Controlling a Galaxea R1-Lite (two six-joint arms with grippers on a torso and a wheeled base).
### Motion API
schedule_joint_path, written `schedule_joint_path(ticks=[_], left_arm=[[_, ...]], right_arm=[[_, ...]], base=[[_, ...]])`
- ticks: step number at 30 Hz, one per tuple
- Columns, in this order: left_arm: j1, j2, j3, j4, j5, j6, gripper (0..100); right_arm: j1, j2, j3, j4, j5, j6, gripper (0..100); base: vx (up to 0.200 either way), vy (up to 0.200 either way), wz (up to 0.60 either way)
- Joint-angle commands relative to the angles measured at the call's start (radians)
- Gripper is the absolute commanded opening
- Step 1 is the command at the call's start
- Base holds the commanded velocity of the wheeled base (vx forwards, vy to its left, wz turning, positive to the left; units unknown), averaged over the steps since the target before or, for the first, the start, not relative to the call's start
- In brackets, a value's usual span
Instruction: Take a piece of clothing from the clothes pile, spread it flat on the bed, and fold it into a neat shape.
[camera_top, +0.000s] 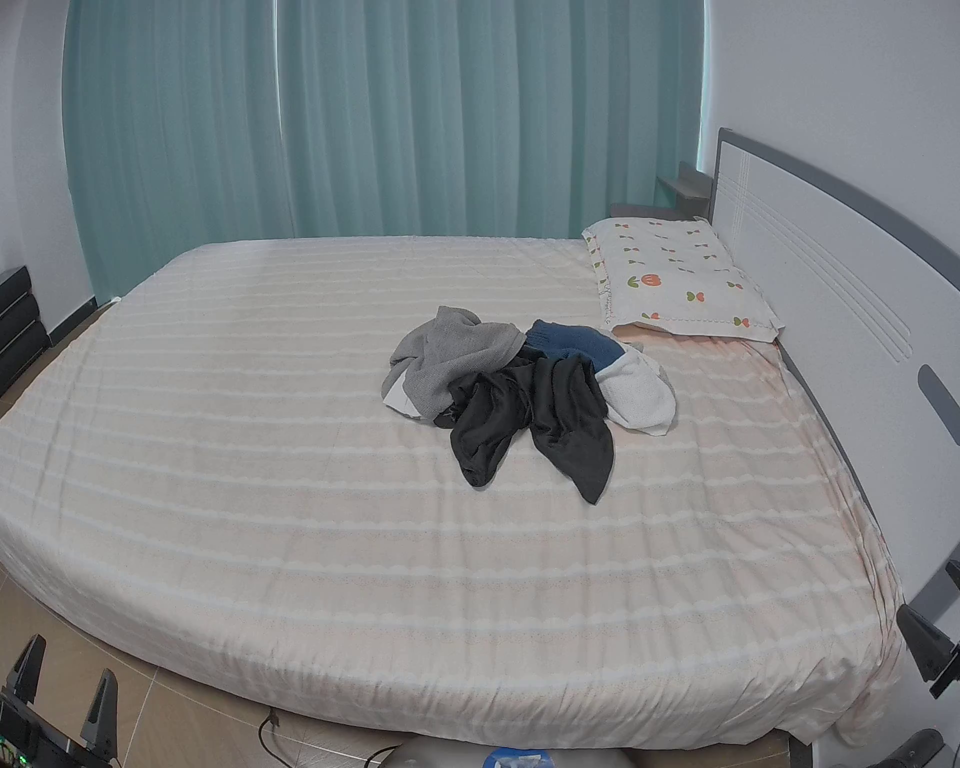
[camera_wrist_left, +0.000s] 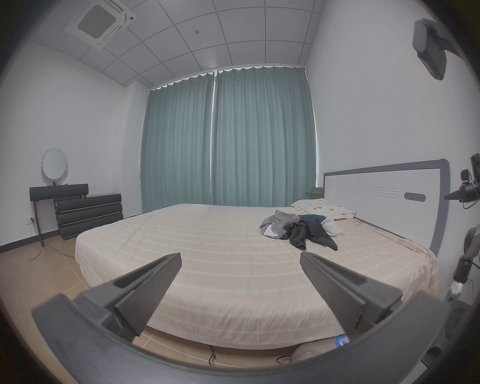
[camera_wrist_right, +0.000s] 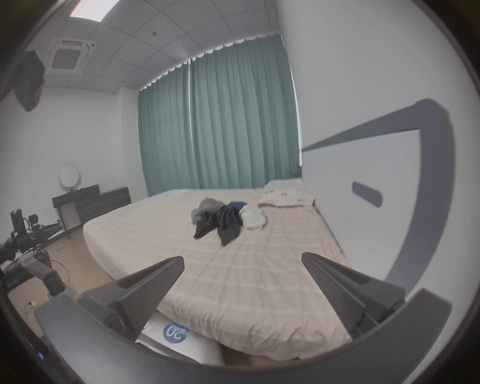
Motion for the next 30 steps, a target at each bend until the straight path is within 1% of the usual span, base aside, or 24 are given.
schedule_joint_path(ticks=[1, 4, 6, 7, 8, 11, 12, 13, 14, 15, 16, 19, 20, 22, 23, 24, 27, 28, 30], left_arm=[[0.0, -0.013, 0.018, 0.0, 0.0, -0.001, 100], [-0.001, -0.013, 0.018, 0.0, 0.0, -0.001, 100], [0.0, -0.013, 0.018, 0.0, 0.002, -0.001, 100], [0.0, -0.013, 0.018, 0.0, 0.0, -0.001, 100], [0.0, -0.013, 0.018, 0.0, 0.0, -0.001, 100], [0.0, -0.013, 0.018, 0.0, 0.0, -0.001, 100], [0.0, -0.013, 0.018, 0.0, 0.0, -0.001, 100], [0.0, -0.013, 0.018, 0.0, 0.0, -0.001, 100], [0.0, -0.013, 0.018, 0.0, 0.002, -0.001, 100], [-0.001, -0.013, 0.018, 0.0, 0.0, -0.001, 100], [0.0, -0.013, 0.018, 0.0, 0.0, -0.001, 100], [0.0, -0.013, 0.018, 0.0, 0.0, -0.001, 100], [0.0, -0.013, 0.018, 0.0, 0.0, -0.001, 100], [0.0, -0.013, 0.018, 0.0, 0.0, -0.001, 100], [0.0, -0.013, 0.018, 0.0, 0.0, -0.001, 100], [0.0, -0.013, 0.018, 0.0, 0.002, -0.001, 100], [0.0, -0.013, 0.018, 0.0, 0.0, -0.001, 100], [0.0, -0.013, 0.018, 0.0, 0.0, -0.001, 100], [0.0, -0.013, 0.018, 0.0, 0.0, -0.001, 100]], right_arm=[[0.08, 0.622, -0.085, -0.149, 0.056, 0.034, 100], [0.098, 0.859, -0.145, -0.281, 0.049, 0.092, 100], [0.109, 0.948, -0.174, -0.33, 0.043, 0.113, 100], [0.112, 1.072, -0.225, -0.378, 0.023, 0.13, 100], [0.111, 1.093, -0.234, -0.384, 0.019, 0.132, 100], [0.112, 1.319, -0.352, -0.444, -0.049, 0.149, 100], [0.114, 1.328, -0.358, -0.445, -0.052, 0.15, 100], [0.124, 1.431, -0.424, -0.479, -0.083, 0.186, 100], [0.137, 1.475, -0.461, -0.494, -0.101, 0.213, 100], [0.144, 1.495, -0.482, -0.499, -0.112, 0.227, 100], [0.172, 1.569, -0.56, -0.508, -0.156, 0.287, 100], [0.219, 1.696, -0.709, -0.5, -0.241, 0.396, 100], [0.232, 1.73, -0.745, -0.5, -0.257, 0.413, 100], [0.253, 1.802, -0.82, -0.499, -0.279, 0.439, 100], [0.253, 1.802, -0.82, -0.499, -0.279, 0.439, 100], [0.265, 1.857, -0.883, -0.496, -0.285, 0.442, 100], [0.276, 1.917, -0.956, -0.488, -0.29, 0.442, 100], [0.287, 1.96, -1.01, -0.47, -0.305, 0.443, 100], [0.296, 2.0, -1.059, -0.461, -0.319, 0.449, 100]], base=[[0.0, 0.0, 0.0], [0.0, 0.0, 0.0], [0.0, 0.0, 0.0], [0.0, 0.0, 0.0], [0.0, 0.0, 0.0], [0.0, 0.0, 0.0], [0.0, 0.0, 0.0], [0.0, 0.0, 0.0], [0.0, 0.0, 0.0], [0.0, 0.0, 0.0], [0.0, 0.0, 0.0], [0.0, 0.0, 0.0], [0.0, 0.0, 0.0], [0.0, 0.0, 0.0], [0.0, 0.0, 0.0], [0.0, 0.0, 0.0], [0.0, 0.0, 0.0], [0.0, 0.0, 0.0], [0.0, 0.0, 0.0]])
